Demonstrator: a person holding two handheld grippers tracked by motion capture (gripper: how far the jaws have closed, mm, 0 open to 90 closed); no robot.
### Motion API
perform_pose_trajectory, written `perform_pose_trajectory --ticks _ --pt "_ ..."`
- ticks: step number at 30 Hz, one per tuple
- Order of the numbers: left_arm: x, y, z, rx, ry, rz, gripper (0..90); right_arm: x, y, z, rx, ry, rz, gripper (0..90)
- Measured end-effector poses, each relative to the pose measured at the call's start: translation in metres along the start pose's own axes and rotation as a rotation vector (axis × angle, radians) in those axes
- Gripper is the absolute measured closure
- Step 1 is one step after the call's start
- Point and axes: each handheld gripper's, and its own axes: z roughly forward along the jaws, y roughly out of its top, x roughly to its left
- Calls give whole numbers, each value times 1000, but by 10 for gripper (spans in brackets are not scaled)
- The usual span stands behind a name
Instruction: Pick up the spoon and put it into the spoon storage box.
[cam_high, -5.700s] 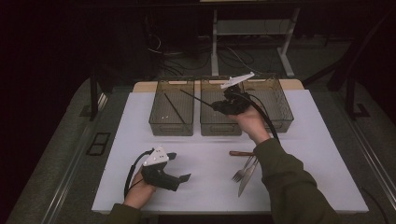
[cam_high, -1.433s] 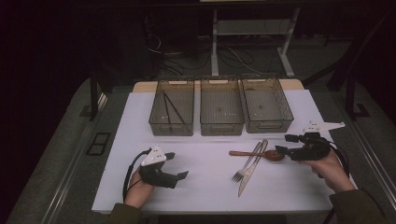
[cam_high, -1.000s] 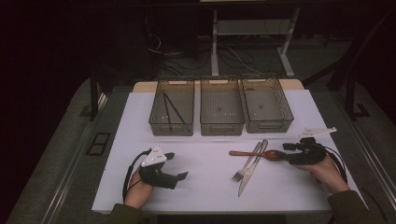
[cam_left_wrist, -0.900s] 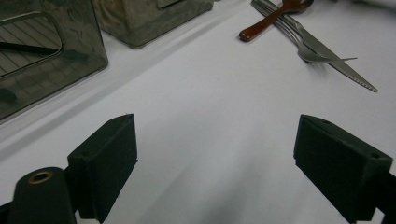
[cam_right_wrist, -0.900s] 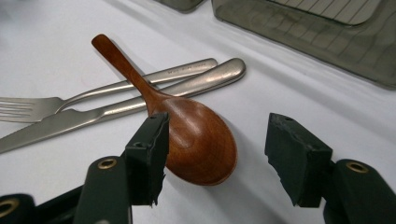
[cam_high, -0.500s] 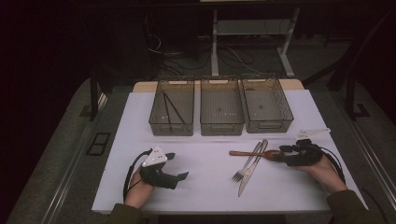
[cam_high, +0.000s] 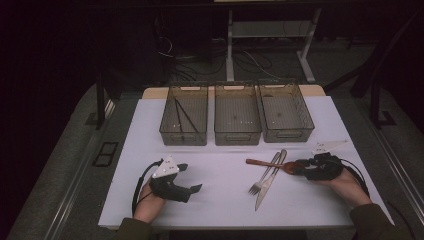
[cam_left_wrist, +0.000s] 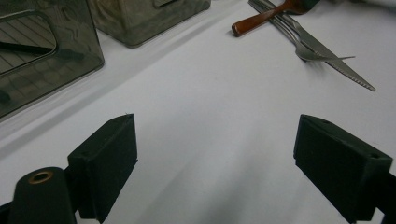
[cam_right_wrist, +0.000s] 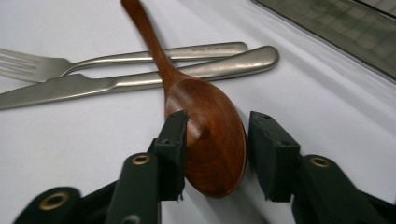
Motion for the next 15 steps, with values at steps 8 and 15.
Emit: perform_pose_trajectory --ticks 8,15 --pt "-1 0 0 3 -2 2 126 3 0 0 12 43 -27 704" --pt "-1 0 -1 2 -2 4 126 3 0 -1 20 89 -26 790"
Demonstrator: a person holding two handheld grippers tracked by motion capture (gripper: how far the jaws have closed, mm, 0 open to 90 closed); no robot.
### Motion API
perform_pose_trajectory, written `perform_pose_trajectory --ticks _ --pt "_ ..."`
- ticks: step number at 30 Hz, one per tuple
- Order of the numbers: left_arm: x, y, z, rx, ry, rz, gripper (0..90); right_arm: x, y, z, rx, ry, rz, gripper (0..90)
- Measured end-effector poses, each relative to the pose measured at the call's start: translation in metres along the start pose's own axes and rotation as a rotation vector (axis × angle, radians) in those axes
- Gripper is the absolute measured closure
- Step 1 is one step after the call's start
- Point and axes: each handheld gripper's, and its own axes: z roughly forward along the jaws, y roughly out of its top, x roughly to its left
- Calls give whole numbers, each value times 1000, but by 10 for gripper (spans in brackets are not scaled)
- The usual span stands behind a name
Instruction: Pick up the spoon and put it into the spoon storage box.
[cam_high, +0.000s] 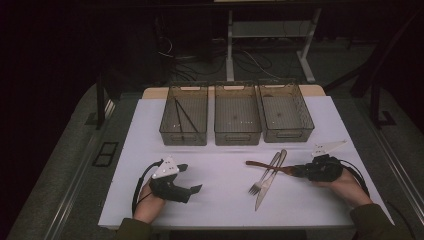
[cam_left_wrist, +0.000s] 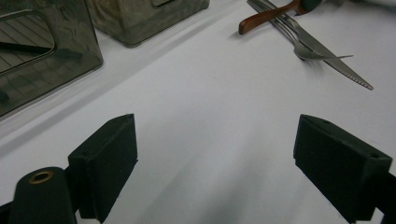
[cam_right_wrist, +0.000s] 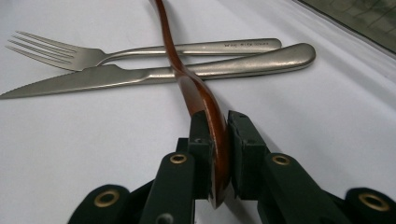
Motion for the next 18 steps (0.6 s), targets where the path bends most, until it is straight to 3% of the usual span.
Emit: perform_pose_trajectory --ticks 13,18 --pt "0 0 0 -1 -5 2 126 0 1 -1 -13 2 -4 799" --pt "0 0 0 -2 -9 1 132 -1 3 -9 -52 -9 32 799"
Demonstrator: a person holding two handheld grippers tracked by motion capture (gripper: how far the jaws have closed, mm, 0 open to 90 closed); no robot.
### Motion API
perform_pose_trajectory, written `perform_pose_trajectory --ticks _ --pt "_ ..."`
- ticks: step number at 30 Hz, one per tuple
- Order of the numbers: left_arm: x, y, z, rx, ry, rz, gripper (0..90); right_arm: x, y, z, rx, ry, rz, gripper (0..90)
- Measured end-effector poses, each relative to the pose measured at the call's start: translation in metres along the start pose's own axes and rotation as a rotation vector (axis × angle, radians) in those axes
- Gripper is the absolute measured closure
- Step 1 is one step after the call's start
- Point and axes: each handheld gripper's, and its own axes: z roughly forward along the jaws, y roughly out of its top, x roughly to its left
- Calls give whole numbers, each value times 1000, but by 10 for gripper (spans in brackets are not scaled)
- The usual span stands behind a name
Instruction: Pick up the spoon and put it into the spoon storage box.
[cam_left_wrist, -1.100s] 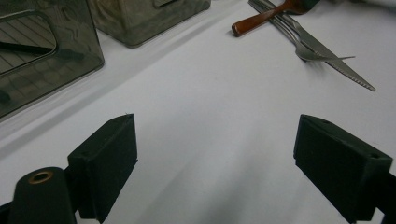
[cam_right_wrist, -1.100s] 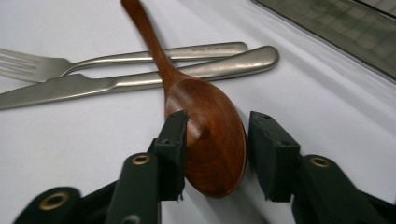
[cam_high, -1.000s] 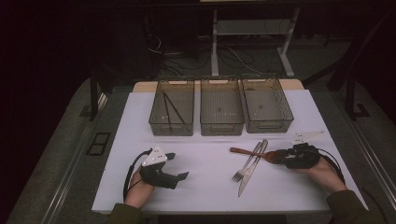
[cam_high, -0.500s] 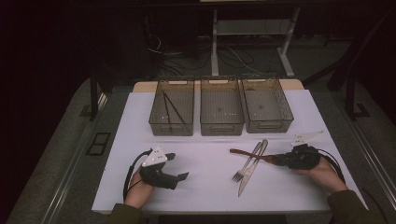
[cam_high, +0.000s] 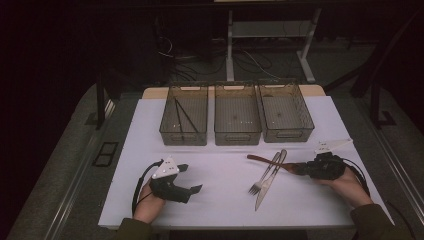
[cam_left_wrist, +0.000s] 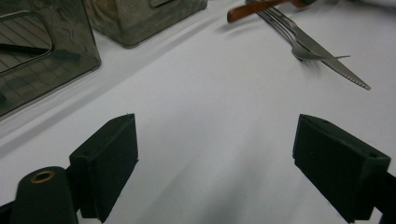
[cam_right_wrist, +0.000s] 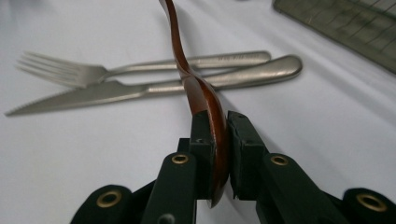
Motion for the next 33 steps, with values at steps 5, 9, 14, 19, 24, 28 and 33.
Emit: perform_pose_trajectory --ticks 5,9,14,19,24,28,33 --pt "0 0 1 1 -2 0 133 2 4 -8 -51 -21 -7 799" --pt "-1 0 1 0 -5 -1 133 6 8 -10 -63 -23 -20 799" --pt "0 0 1 1 -4 0 132 9 13 -13 -87 -17 -13 800" --pt "0 0 1 2 -5 1 133 11 20 -18 -113 -26 -5 800" --pt "0 0 2 3 -7 1 133 12 28 -18 -122 -53 -3 800" --pt "-1 0 2 5 -10 3 133 14 36 -16 -120 -70 3 800" --pt "0 0 2 4 -9 3 133 13 44 -15 -124 -85 14 800"
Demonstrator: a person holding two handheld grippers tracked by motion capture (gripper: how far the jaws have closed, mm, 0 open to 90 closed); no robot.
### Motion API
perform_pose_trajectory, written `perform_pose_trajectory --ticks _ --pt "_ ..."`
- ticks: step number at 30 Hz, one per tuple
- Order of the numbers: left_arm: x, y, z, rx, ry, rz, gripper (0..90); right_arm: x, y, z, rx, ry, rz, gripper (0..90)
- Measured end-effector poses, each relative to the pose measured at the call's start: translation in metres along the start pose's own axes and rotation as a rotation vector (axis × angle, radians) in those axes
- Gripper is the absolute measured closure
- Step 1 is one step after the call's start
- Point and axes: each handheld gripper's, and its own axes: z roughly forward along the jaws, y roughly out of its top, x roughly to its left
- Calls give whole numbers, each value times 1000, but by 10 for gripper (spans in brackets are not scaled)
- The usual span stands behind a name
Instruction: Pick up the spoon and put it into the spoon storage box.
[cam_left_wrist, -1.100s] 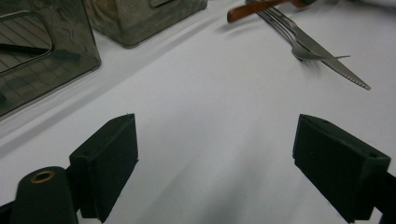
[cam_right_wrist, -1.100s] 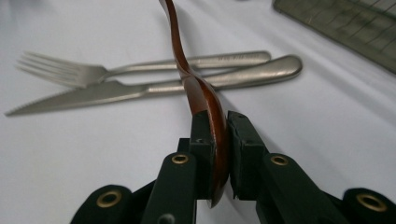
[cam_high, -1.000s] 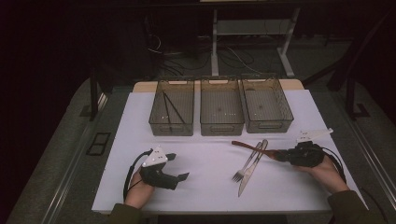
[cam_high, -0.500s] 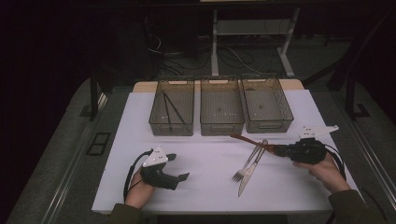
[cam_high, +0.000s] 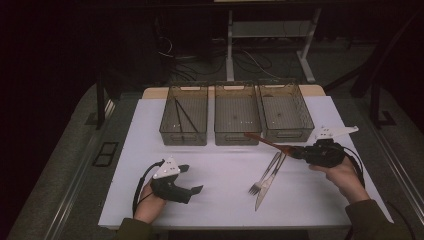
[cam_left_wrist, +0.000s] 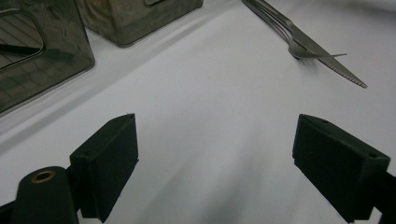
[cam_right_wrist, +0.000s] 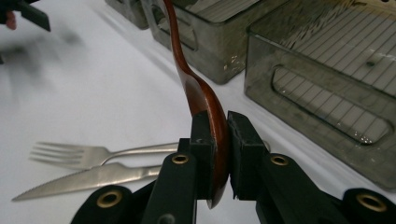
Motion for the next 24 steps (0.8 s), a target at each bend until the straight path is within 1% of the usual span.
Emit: perform_pose_trajectory --ticks 3,6,10,18,24 --pt "0 0 0 1 -2 -1 133 -1 7 1 -2 -19 7 800" --pt "0 0 1 0 -3 0 133 -3 14 2 -20 -24 17 800" --pt "0 0 1 0 -2 -2 133 -2 21 6 -29 -28 20 800" --pt "0 0 0 -2 -2 0 133 2 38 18 -30 -47 34 801" --pt "0 0 0 -2 -4 2 133 6 49 28 -43 -56 50 801"
